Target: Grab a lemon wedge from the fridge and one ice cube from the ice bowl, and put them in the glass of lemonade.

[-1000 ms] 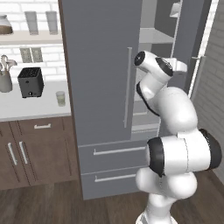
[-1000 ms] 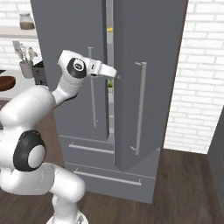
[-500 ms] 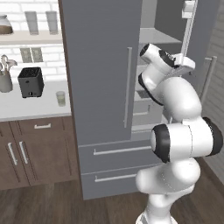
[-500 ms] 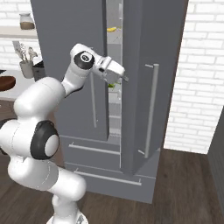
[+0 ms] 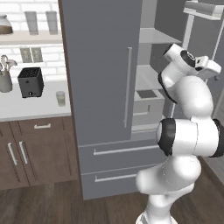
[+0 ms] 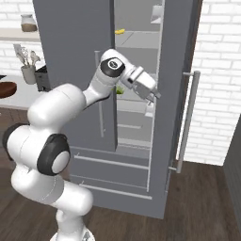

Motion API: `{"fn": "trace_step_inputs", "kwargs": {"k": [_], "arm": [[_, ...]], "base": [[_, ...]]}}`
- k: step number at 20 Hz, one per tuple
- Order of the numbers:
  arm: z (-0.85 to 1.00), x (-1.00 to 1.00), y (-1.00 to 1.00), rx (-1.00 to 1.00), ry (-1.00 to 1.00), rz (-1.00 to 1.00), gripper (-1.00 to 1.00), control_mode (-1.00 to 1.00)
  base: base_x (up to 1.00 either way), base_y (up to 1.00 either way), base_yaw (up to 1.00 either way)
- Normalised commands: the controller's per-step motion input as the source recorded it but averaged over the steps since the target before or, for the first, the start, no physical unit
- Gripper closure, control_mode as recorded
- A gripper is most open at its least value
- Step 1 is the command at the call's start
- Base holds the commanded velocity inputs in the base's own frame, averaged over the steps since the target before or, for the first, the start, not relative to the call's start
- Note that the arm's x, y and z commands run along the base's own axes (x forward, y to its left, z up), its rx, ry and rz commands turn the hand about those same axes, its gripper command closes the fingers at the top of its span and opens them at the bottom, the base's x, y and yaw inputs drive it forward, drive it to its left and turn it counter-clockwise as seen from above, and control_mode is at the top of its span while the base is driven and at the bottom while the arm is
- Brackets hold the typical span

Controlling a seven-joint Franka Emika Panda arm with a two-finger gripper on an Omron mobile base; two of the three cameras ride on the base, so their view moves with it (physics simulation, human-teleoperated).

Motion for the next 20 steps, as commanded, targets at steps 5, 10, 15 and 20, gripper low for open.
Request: {"fn": "trace_step_inputs", "kwargs": {"k": [5, 10, 15, 20], "arm": [[-0.03, -0.49, -0.44, 0.0, -0.16, -0.05, -1.0, -1.0], [0.0, -0.32, 1.0, 0.04, -0.15, 0.06, -1.0, -1.0], [0.01, -0.14, 1.0, 0.1, 0.0, 0.17, -1.0, -1.0], [0.02, 0.0, 1.0, 0.16, 0.0, 0.25, -1.0, -1.0]], "base": [[0.0, 0.0, 0.0], [0.0, 0.0, 0.0], [0.0, 0.0, 0.0], [0.0, 0.0, 0.0]]}}
